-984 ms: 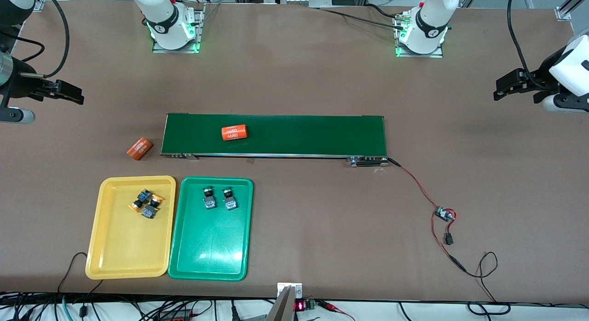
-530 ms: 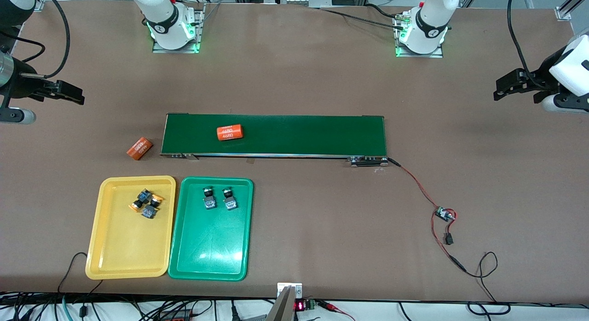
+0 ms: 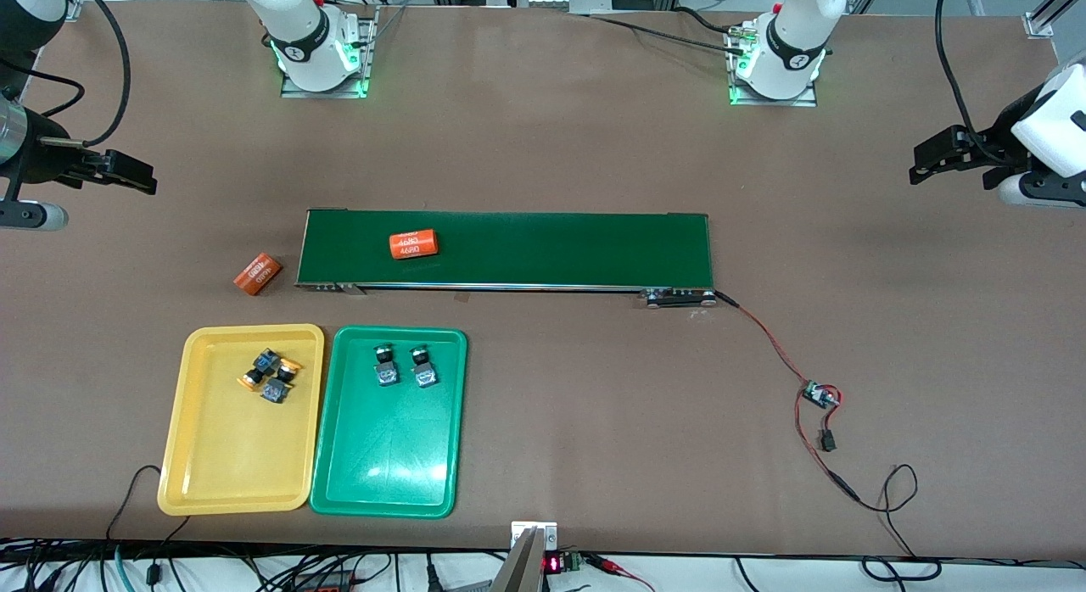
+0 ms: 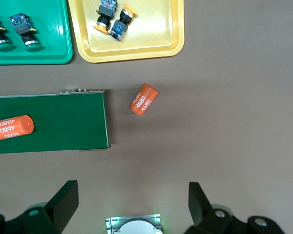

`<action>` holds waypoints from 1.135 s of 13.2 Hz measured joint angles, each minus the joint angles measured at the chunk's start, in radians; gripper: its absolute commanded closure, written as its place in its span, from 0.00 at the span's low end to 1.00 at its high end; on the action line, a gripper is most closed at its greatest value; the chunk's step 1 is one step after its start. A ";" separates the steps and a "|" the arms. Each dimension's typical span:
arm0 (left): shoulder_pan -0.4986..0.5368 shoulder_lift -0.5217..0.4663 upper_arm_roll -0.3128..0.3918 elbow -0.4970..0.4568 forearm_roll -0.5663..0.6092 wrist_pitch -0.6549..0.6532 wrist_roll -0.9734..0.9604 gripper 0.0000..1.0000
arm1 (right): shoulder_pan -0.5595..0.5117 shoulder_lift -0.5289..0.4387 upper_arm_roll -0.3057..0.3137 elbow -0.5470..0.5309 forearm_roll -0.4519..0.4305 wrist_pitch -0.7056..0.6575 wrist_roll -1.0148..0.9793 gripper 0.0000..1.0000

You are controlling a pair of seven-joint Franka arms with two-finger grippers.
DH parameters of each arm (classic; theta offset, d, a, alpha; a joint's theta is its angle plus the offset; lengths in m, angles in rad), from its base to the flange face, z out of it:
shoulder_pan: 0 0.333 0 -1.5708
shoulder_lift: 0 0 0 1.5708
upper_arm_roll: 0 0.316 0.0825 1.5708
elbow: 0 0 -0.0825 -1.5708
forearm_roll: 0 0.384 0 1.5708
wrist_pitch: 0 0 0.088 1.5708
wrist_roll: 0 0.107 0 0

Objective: Sort buttons by color to trays

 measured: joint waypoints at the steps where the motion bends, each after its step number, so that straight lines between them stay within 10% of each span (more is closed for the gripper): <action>1: 0.000 0.000 0.000 0.000 0.000 -0.001 0.000 0.00 | 0.000 0.000 0.000 0.000 0.001 0.000 0.000 0.00; 15: -0.001 0.000 -0.006 0.010 0.000 -0.031 0.000 0.00 | 0.000 0.011 0.000 0.001 0.014 0.003 0.000 0.00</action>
